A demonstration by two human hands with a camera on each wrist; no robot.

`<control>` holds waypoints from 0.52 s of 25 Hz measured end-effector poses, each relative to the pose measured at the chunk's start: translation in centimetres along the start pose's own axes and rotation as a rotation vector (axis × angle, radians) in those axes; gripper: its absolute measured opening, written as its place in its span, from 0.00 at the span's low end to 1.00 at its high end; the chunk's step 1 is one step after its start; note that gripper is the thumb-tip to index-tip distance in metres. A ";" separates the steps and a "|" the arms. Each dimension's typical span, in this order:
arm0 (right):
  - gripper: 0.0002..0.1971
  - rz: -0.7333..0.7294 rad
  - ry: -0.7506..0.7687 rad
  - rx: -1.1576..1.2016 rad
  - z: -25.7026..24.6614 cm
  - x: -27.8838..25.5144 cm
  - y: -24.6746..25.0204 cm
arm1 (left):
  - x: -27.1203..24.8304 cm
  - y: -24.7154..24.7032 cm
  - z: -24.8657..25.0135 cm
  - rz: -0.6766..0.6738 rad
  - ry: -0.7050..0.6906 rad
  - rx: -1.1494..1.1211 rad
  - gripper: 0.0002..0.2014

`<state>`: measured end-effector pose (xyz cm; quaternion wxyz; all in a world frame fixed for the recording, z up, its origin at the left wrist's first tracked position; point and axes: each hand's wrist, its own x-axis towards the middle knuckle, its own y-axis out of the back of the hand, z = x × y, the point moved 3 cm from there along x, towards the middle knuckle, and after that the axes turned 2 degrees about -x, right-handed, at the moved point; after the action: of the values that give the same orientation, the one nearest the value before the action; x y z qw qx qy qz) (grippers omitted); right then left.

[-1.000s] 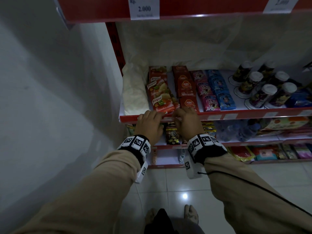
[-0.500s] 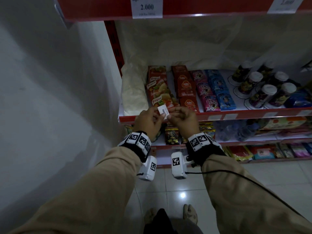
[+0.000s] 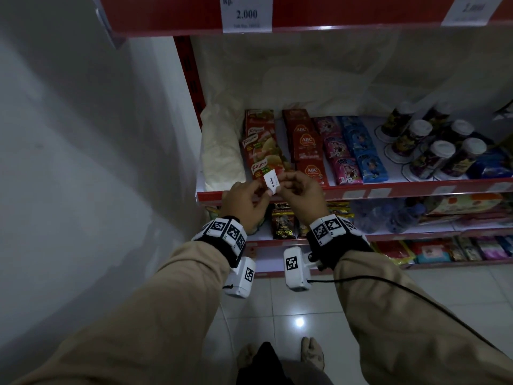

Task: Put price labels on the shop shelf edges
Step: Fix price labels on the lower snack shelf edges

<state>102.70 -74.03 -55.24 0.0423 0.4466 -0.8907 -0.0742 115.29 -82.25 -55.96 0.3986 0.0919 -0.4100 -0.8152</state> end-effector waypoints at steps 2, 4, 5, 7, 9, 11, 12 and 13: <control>0.10 0.009 -0.018 0.012 0.3 0.0 0.0 | -0.1 0.1 -0.2 0.007 -0.007 -0.043 0.12; 0.11 0.013 -0.014 -0.040 0.5 -0.1 -0.2 | -0.2 0.1 -0.4 0.006 -0.010 -0.040 0.12; 0.11 0.015 -0.005 -0.069 0.5 -0.2 -0.3 | -0.2 0.1 -0.4 0.004 -0.013 -0.022 0.12; 0.16 0.010 0.051 -0.098 0.0 -0.4 -0.1 | -0.1 0.2 -0.3 -0.007 -0.036 0.037 0.09; 0.21 -0.036 0.173 -0.146 -1.0 -0.2 0.2 | 0.1 0.4 0.0 -0.037 -0.093 0.140 0.07; 0.22 -0.099 0.288 -0.311 -1.8 0.5 0.5 | 0.3 0.7 0.4 -0.079 -0.161 0.256 0.08; 0.20 -0.126 0.333 -0.450 -2.0 0.8 0.5 | 0.4 0.8 0.5 -0.096 -0.188 0.297 0.08; 0.17 -0.153 0.363 -0.586 -2.1 1.0 0.5 | 0.5 0.9 0.7 -0.111 -0.203 0.325 0.09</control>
<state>101.99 -74.75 -53.07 0.3207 0.4867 -0.7735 -0.2487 115.16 -82.52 -54.73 0.2895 0.0949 -0.5687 -0.7640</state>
